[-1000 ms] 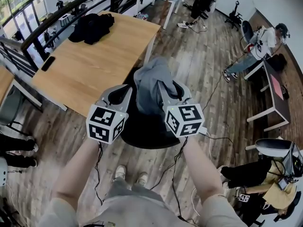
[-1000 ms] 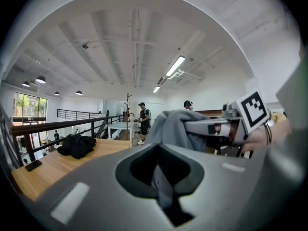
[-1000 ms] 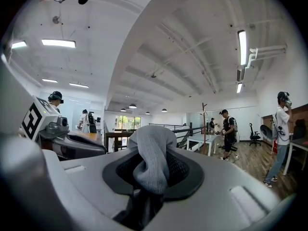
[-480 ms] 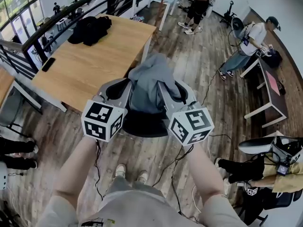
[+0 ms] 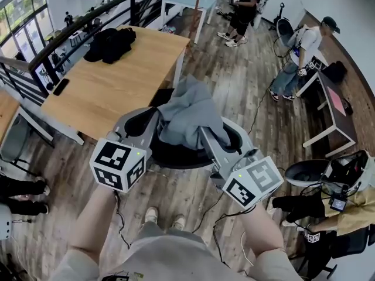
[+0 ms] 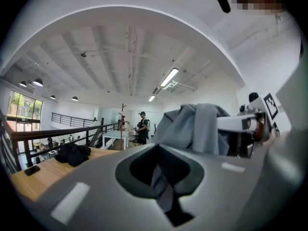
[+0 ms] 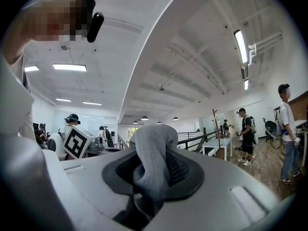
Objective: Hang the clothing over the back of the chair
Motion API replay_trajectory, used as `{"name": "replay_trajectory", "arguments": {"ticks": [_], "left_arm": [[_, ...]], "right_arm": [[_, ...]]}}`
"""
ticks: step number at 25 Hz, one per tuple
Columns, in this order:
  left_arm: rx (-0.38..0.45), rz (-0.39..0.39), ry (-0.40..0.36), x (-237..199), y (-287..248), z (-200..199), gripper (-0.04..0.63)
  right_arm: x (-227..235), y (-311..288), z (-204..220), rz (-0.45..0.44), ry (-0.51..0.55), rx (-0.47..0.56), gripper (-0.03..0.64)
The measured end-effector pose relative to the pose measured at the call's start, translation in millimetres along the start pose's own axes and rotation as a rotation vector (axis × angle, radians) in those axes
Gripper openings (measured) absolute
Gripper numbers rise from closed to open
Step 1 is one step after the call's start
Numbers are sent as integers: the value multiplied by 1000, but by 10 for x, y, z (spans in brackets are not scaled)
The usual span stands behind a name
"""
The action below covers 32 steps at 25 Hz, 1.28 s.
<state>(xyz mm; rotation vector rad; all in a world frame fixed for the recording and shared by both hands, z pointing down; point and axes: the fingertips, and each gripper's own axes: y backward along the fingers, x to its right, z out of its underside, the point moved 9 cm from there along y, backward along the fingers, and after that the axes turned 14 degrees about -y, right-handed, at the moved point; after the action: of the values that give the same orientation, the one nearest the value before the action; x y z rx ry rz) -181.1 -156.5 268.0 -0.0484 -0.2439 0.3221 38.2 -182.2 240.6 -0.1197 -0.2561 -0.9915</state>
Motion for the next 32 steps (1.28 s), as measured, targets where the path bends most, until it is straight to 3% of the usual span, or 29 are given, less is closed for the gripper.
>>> {"name": "replay_trajectory", "arguments": {"ticks": [9, 17, 24, 28, 32], "left_arm": [[19, 7, -60, 334, 324, -135, 3], [-18, 3, 39, 319, 584, 187, 3], [-78, -48, 37, 259, 918, 335, 3], [-61, -14, 67, 291, 1004, 320, 3], [-15, 76, 105, 440, 982, 346, 3]], "right_arm": [[-195, 473, 80, -83, 2, -67, 95], [-385, 650, 361, -186, -49, -215, 95], [-576, 646, 773, -319, -64, -414, 94], [-632, 626, 1054, -366, -111, -518, 94], [-640, 598, 1275, -391, -102, -593, 94]]}}
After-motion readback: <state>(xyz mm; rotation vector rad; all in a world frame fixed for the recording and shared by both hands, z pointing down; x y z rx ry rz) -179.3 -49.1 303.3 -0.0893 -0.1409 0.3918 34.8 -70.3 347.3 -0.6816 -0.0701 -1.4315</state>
